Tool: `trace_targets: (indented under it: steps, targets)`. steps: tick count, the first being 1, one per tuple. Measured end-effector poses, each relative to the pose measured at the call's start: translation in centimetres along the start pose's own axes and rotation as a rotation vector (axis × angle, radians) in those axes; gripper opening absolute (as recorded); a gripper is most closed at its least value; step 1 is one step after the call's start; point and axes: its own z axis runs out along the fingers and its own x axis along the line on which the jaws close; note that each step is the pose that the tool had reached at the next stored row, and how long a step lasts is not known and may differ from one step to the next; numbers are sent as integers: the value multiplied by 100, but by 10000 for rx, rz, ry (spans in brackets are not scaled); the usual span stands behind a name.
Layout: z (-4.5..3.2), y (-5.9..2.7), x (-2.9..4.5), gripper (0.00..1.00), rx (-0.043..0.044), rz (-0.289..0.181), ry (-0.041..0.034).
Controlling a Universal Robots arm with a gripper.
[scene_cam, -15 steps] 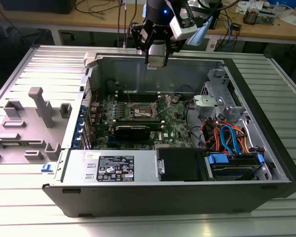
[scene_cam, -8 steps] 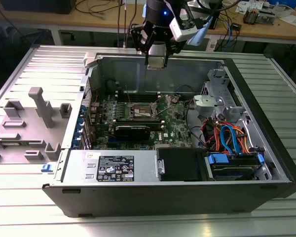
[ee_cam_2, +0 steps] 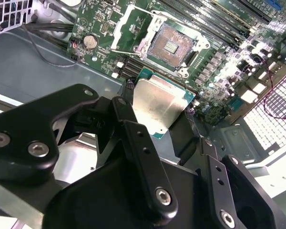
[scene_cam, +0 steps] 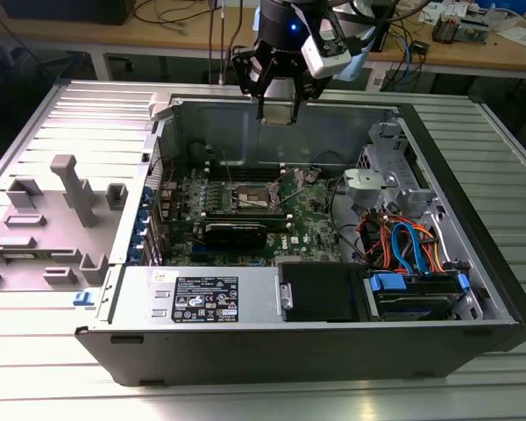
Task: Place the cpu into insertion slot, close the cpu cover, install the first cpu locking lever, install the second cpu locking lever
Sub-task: 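Place the cpu into insertion slot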
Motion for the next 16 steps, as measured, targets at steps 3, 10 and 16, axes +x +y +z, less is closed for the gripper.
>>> trace_targets:
  steps: [3,10,16]
  targets:
    - [-1,-6,0,55,0,-1,0]
    - [-1,-10,0,55,0,-1,0]
    - [0,-12,0,55,3,41,-4]
